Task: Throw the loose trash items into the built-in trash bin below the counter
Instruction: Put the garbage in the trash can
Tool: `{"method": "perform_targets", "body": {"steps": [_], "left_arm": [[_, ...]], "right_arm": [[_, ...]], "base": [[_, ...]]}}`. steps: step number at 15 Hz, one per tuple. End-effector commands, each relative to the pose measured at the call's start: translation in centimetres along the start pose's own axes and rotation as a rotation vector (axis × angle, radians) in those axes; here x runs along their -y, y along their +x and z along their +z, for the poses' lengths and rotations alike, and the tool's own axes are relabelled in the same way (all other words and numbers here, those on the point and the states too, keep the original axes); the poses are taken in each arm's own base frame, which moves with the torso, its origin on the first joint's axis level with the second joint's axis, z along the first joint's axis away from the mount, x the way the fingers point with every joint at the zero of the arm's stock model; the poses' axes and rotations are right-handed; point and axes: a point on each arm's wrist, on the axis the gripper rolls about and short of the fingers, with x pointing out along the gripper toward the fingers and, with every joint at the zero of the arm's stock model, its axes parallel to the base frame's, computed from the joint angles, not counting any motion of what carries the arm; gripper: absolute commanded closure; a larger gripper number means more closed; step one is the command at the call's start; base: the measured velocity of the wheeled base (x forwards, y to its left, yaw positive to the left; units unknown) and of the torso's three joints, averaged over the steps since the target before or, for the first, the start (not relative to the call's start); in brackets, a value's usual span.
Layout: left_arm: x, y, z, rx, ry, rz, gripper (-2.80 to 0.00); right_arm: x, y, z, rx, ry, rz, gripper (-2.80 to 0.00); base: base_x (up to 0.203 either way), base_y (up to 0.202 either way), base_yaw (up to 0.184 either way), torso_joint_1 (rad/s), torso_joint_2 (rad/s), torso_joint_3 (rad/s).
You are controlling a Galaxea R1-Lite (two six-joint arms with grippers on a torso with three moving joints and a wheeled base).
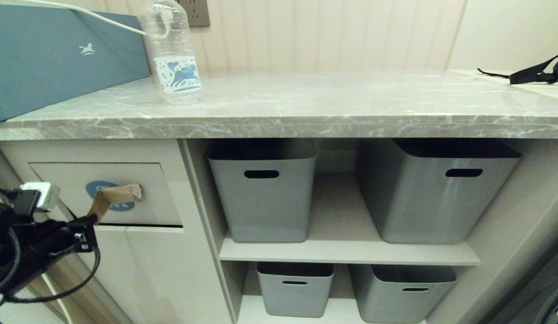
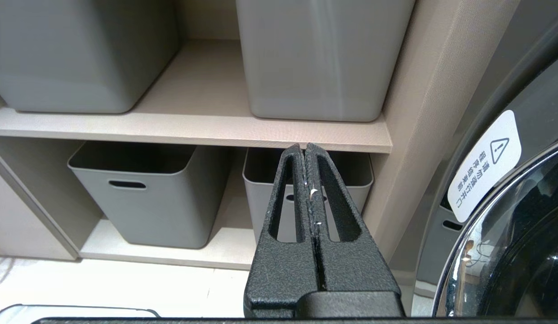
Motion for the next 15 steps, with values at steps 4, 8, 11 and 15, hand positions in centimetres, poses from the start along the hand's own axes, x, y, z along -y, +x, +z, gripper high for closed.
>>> {"method": "perform_targets", "body": {"steps": [4, 8, 11, 15], "left_arm": [[-0.3, 4.6, -2.0, -0.040, -0.002, -0.015, 0.00], [0.5, 7.7, -2.1, 0.013, 0.021, -0.046, 0.00], [1.2, 9.5, -2.8, 0.032, 0.033, -0.064, 0.00], [1.4, 11.6, -3.7, 0.044, 0.038, -0.044, 0.00]], "right_arm": [[0.0, 0.0, 0.0, 0.001, -0.001, 0.001, 0.00], [0.0, 0.0, 0.0, 0.001, -0.001, 0.002, 0.00], [0.0, 0.0, 0.0, 0.001, -0.001, 0.001, 0.00], [0.0, 0.0, 0.0, 0.001, -0.001, 0.001, 0.00]], "base": [[0.000, 0.000, 0.000, 0.000, 0.00, 0.000], [0.000, 0.000, 0.000, 0.000, 0.00, 0.000], [0.000, 0.000, 0.000, 0.000, 0.00, 0.000], [0.000, 0.000, 0.000, 0.000, 0.00, 0.000]]}}
